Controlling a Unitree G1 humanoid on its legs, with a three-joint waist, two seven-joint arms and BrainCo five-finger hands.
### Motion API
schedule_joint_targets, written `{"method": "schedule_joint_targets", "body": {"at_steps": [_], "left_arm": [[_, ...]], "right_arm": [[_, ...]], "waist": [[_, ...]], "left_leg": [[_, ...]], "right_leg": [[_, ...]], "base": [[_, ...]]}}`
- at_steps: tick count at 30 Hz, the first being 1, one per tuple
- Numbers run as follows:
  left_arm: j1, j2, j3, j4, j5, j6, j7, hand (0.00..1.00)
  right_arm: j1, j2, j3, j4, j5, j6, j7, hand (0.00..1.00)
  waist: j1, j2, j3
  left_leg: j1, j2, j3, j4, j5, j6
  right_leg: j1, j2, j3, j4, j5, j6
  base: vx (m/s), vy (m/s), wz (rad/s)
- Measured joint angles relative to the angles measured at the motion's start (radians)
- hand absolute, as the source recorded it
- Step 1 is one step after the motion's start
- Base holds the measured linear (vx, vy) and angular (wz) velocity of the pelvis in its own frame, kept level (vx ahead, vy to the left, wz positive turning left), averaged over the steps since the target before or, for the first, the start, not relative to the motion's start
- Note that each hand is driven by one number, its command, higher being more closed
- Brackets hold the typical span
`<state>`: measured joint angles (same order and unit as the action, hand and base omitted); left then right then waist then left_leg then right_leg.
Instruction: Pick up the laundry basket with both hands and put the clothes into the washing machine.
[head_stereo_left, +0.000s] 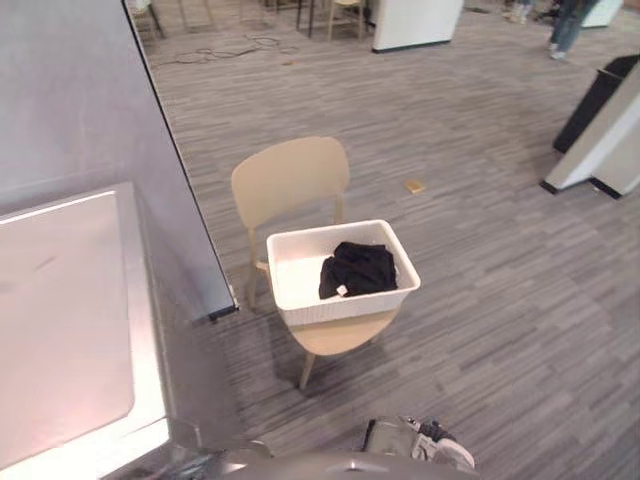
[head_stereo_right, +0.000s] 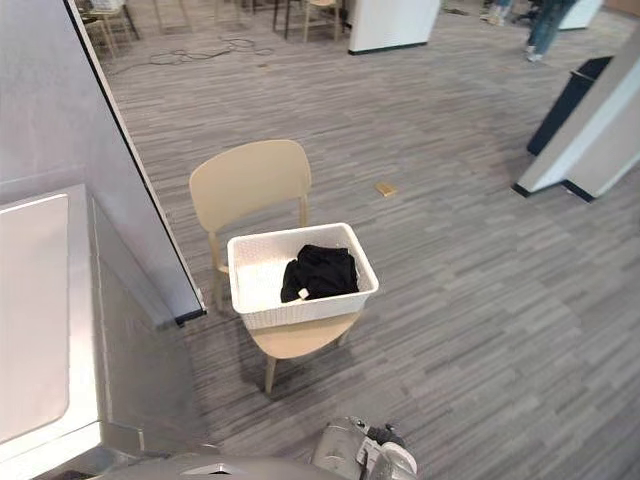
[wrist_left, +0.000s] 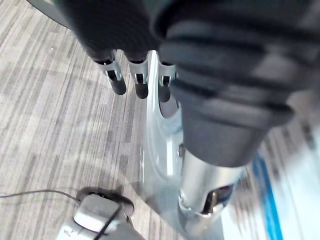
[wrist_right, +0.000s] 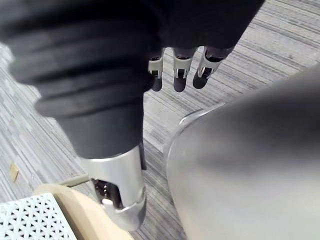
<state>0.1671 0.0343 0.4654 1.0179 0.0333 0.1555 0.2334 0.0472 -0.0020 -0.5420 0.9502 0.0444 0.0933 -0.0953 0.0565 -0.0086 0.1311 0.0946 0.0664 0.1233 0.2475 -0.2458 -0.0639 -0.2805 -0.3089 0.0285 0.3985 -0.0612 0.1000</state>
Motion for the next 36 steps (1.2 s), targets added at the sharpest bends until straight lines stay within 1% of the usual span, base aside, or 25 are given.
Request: {"method": "schedule_joint_targets", "body": {"at_steps": [1,2,3,4,5,6,7,8,9,10,11,12,13,14,15,17,18,20,21,25,28,30,31,33,36], "left_arm": [[0.001,-0.013,0.003,-0.003,0.010,0.002,0.000,0.00],[0.016,-0.023,0.012,-0.006,0.016,-0.003,-0.006,0.00],[0.022,-0.022,0.013,-0.011,0.025,-0.006,-0.020,0.00],[0.020,-0.042,0.016,-0.019,0.041,-0.011,-0.035,0.00],[0.034,-0.068,0.025,-0.024,0.042,-0.014,-0.043,0.00],[0.028,-0.089,0.037,-0.036,0.038,-0.031,-0.049,0.00],[0.025,-0.094,0.045,-0.042,0.036,-0.036,-0.052,0.00],[0.012,-0.098,0.053,-0.049,0.022,-0.040,-0.055,0.00],[-0.001,-0.095,0.054,-0.052,0.004,-0.041,-0.058,0.00],[-0.003,-0.094,0.045,-0.058,-0.012,-0.045,-0.062,0.00],[-0.004,-0.091,0.037,-0.059,-0.013,-0.045,-0.062,0.00],[-0.006,-0.079,0.017,-0.063,-0.013,-0.046,-0.060,0.00],[-0.009,-0.074,0.010,-0.064,-0.014,-0.046,-0.059,0.00],[-0.014,-0.069,-0.001,-0.065,-0.025,-0.046,-0.057,0.00],[-0.014,-0.068,-0.008,-0.064,-0.031,-0.045,-0.056,0.00],[-0.012,-0.068,-0.022,-0.060,-0.031,-0.045,-0.045,0.00],[-0.001,-0.067,-0.040,-0.045,-0.029,-0.045,-0.042,0.00],[-0.020,-0.039,-0.043,-0.041,-0.008,-0.041,-0.035,0.00],[-0.019,-0.036,-0.043,-0.044,0.004,-0.039,-0.025,0.00],[-0.019,-0.025,-0.103,-0.040,0.047,-0.040,-0.016,0.00],[-0.026,-0.003,-0.167,-0.020,0.051,-0.047,-0.019,0.00],[-0.034,0.019,-0.205,-0.018,0.072,-0.048,-0.026,0.00],[-0.035,0.027,-0.216,-0.017,0.083,-0.048,-0.028,0.00],[-0.046,0.049,-0.268,-0.017,0.124,-0.050,-0.046,0.00],[-0.072,0.076,-0.316,-0.018,0.130,-0.056,-0.058,0.00]], "right_arm": [[0.006,-0.002,0.000,0.000,0.000,0.000,0.000,0.00],[0.016,-0.003,-0.001,0.009,-0.003,0.001,0.006,0.00],[0.027,-0.001,-0.001,0.014,-0.003,0.003,0.010,0.00],[0.033,-0.018,-0.017,0.019,0.003,0.005,0.022,0.00],[0.043,-0.049,-0.015,0.022,-0.013,0.005,0.022,0.00],[0.044,-0.077,-0.015,0.044,-0.014,0.007,0.021,0.00],[0.043,-0.081,-0.016,0.054,-0.014,0.012,0.020,0.00],[0.053,-0.078,-0.015,0.059,-0.013,0.021,0.020,0.00],[0.063,-0.074,-0.010,0.060,-0.011,0.024,0.019,0.00],[0.058,-0.073,-0.008,0.058,-0.002,0.025,0.015,0.00],[0.055,-0.072,-0.007,0.050,0.004,0.024,0.008,0.00],[0.047,-0.067,-0.003,0.037,0.029,0.020,-0.010,0.00],[0.046,-0.066,0.004,0.022,0.040,0.021,-0.021,0.00],[0.047,-0.062,0.014,-0.028,0.064,0.022,-0.035,0.00],[0.046,-0.060,0.024,-0.065,0.080,0.023,-0.049,0.00],[0.046,-0.047,0.038,-0.234,0.116,0.022,-0.077,0.00],[0.041,-0.038,0.052,-0.336,0.139,0.010,-0.105,0.00],[0.018,0.000,0.098,-0.539,0.140,-0.012,-0.154,0.00],[0.009,0.001,0.141,-0.635,0.119,-0.025,-0.172,0.00],[0.014,-0.011,0.270,-0.820,0.026,-0.065,-0.172,0.00],[0.016,-0.071,0.447,-0.873,-0.069,-0.090,-0.118,0.00],[0.001,-0.148,0.596,-0.914,-0.146,-0.108,-0.025,0.00],[-0.009,-0.166,0.629,-0.922,-0.163,-0.113,-0.004,0.00],[-0.081,-0.256,0.755,-0.933,-0.224,-0.145,0.065,0.00],[-0.231,-0.383,0.942,-0.890,-0.293,-0.169,0.100,0.00]], "waist": [[0.000,0.001,-0.012],[-0.001,-0.011,-0.035],[-0.001,-0.024,-0.049],[-0.001,0.009,-0.064],[0.002,0.045,-0.090],[0.004,0.067,-0.104],[0.001,0.069,-0.105],[-0.007,0.073,-0.104],[0.002,0.073,-0.102],[0.015,0.070,-0.101],[0.019,0.067,-0.099],[0.021,0.057,-0.094],[0.019,0.053,-0.091],[0.014,0.050,-0.089],[0.012,0.050,-0.089],[-0.002,0.051,-0.088],[0.000,0.050,-0.088],[-0.001,0.004,-0.046],[0.003,-0.006,-0.041],[-0.003,-0.001,-0.045],[-0.001,0.001,-0.048],[0.006,-0.008,-0.047],[0.007,-0.012,-0.050],[0.000,-0.029,-0.039],[0.010,-0.054,-0.018]], "left_leg": [[-0.002,0.029,-0.020,0.023,-0.025,-0.031],[-0.003,0.053,-0.049,0.033,-0.047,-0.068],[-0.003,0.063,-0.064,0.034,-0.056,-0.083],[0.020,0.128,-0.096,0.030,-0.075,-0.095],[0.020,0.180,-0.135,0.038,-0.050,-0.088],[-0.028,0.212,-0.184,0.126,0.011,-0.046],[-0.062,0.221,-0.207,0.188,0.046,-0.022],[-0.145,0.240,-0.236,0.333,0.133,0.024],[-0.235,0.253,-0.239,0.504,0.196,0.030],[-0.307,0.253,-0.206,0.664,0.192,0.027],[-0.333,0.253,-0.167,0.715,0.183,0.032],[-0.360,0.252,-0.080,0.743,0.177,0.038],[-0.368,0.249,-0.037,0.733,0.175,0.036],[-0.373,0.232,0.040,0.666,0.167,0.029],[-0.370,0.218,0.073,0.610,0.156,0.027],[-0.329,0.158,0.156,0.342,0.156,0.015],[-0.261,0.120,0.183,0.152,0.157,0.026],[-0.172,0.049,0.186,-0.020,0.202,0.040],[-0.161,0.033,0.194,-0.054,0.217,0.045],[-0.122,-0.019,0.192,-0.185,0.277,0.057],[-0.093,-0.040,0.179,-0.307,0.339,0.055],[-0.109,-0.040,0.171,-0.324,0.354,0.057],[-0.119,-0.041,0.167,-0.324,0.356,0.058],[-0.157,-0.041,0.131,-0.324,0.371,0.062],[-0.206,-0.033,0.093,-0.324,0.392,0.064]], "right_leg": [[0.002,-0.003,0.030,-0.023,0.033,0.010],[0.008,-0.009,0.015,-0.012,0.043,0.040],[0.020,-0.010,-0.004,-0.009,0.037,0.057],[0.039,0.033,-0.068,0.038,-0.032,0.105],[0.052,0.085,-0.101,0.052,-0.076,0.080],[0.074,0.121,-0.140,0.069,-0.112,0.046],[0.091,0.129,-0.159,0.070,-0.121,0.037],[0.134,0.146,-0.207,0.059,-0.134,0.005],[0.173,0.163,-0.239,0.040,-0.142,-0.027],[0.213,0.176,-0.258,0.005,-0.138,-0.046],[0.233,0.183,-0.265,-0.019,-0.134,-0.052],[0.279,0.186,-0.281,-0.064,-0.128,-0.058],[0.299,0.186,-0.292,-0.084,-0.126,-0.058],[0.329,0.184,-0.316,-0.119,-0.121,-0.057],[0.338,0.183,-0.324,-0.131,-0.119,-0.055],[0.351,0.181,-0.342,-0.150,-0.115,-0.048],[0.350,0.191,-0.334,-0.154,-0.111,-0.040],[0.354,0.166,-0.296,-0.187,-0.093,-0.026],[0.355,0.155,-0.289,-0.195,-0.089,-0.022],[0.354,0.133,-0.288,-0.242,-0.077,-0.005],[0.343,0.139,-0.291,-0.263,-0.073,0.000],[0.326,0.147,-0.293,-0.276,-0.064,0.004],[0.318,0.149,-0.294,-0.278,-0.061,0.003],[0.306,0.158,-0.322,-0.301,-0.046,0.000],[0.277,0.172,-0.341,-0.314,-0.027,-0.010]], "base": [[0.37,-0.639,0.40],[0.33,-0.554,0.43],[0.46,-0.754,0.45],[0.31,-0.480,0.48],[0.49,-0.693,0.52],[0.33,-0.421,0.44],[0.48,-0.627,0.58],[0.35,-0.499,0.61],[0.43,-0.531,0.49],[0.25,-0.283,0.19],[0.28,-0.263,0.07],[0.18,-0.131,0.17],[0.21,-0.115,0.38],[0.15,-0.053,0.40],[0.18,-0.016,0.48],[0.18,0.048,0.29],[0.19,0.044,0.21],[0.11,0.030,0.05],[0.03,0.051,-0.07],[0.00,0.058,0.07],[-0.02,0.021,0.07],[0.00,0.003,0.02],[0.02,0.005,0.08],[0.02,-0.008,0.27],[-0.02,-0.031,0.21]]}}
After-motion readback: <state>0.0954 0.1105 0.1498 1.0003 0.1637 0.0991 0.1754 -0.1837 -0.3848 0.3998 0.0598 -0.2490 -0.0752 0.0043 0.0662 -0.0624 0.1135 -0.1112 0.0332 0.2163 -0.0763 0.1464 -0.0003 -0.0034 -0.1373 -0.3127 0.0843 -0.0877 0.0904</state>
